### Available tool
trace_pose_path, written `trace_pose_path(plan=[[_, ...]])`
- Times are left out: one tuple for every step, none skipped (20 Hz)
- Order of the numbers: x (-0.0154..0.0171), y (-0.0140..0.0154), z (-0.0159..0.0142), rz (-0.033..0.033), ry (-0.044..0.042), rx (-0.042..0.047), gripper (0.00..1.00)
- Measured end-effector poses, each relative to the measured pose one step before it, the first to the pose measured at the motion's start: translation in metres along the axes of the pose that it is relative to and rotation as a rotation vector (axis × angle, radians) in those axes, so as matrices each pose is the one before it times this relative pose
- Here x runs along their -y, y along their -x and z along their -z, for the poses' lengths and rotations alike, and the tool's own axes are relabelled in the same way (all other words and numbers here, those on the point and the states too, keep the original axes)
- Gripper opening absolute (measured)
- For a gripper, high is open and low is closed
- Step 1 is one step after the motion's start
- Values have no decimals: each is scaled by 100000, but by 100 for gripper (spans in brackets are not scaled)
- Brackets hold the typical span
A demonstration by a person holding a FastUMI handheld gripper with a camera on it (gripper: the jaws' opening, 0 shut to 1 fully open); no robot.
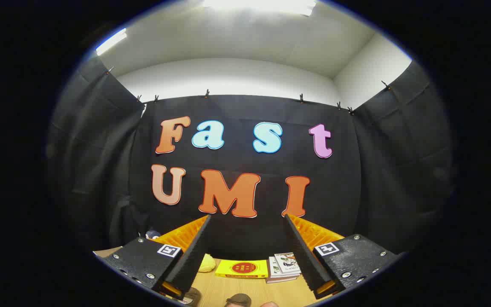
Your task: Open the storage box then place both shoes into the box .Put the left shoe in first, then the right shoe, with the right side of both shoes facing outward in a uniform manner.
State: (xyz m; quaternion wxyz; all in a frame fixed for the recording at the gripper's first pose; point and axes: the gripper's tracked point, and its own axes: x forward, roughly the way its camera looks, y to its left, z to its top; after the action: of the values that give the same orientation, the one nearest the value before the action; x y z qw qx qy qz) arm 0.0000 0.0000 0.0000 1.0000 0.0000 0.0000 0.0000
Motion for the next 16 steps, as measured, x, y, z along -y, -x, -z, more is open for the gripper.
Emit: trace_pose_path(plan=[[-108,-51,-21,-229,-397,-45,98],[31,62,-94,-164,-358,137,98],[36,19,-190,27,-223,355,98],[140,132,-263,289,-143,560,98],[64,179,-290,-4,4,793,98],[-15,62,-161,107,212,433,98],[-87,32,-117,-267,210,258,98],[-26,-28,-136,-125,141,169,98],[0,-14,-99,-98,128,103,98],[42,53,-120,-1,202,171,98],[28,-22,-197,75,286,116,98],[-90,74,-75,-306,-8,359,98],[-28,20,-115,-287,-81,270,98],[2,62,-150,-424,-131,170,98],[-45,20,-60,-361,-164,23,98],[-83,-82,128,-523,-28,-303,98]])
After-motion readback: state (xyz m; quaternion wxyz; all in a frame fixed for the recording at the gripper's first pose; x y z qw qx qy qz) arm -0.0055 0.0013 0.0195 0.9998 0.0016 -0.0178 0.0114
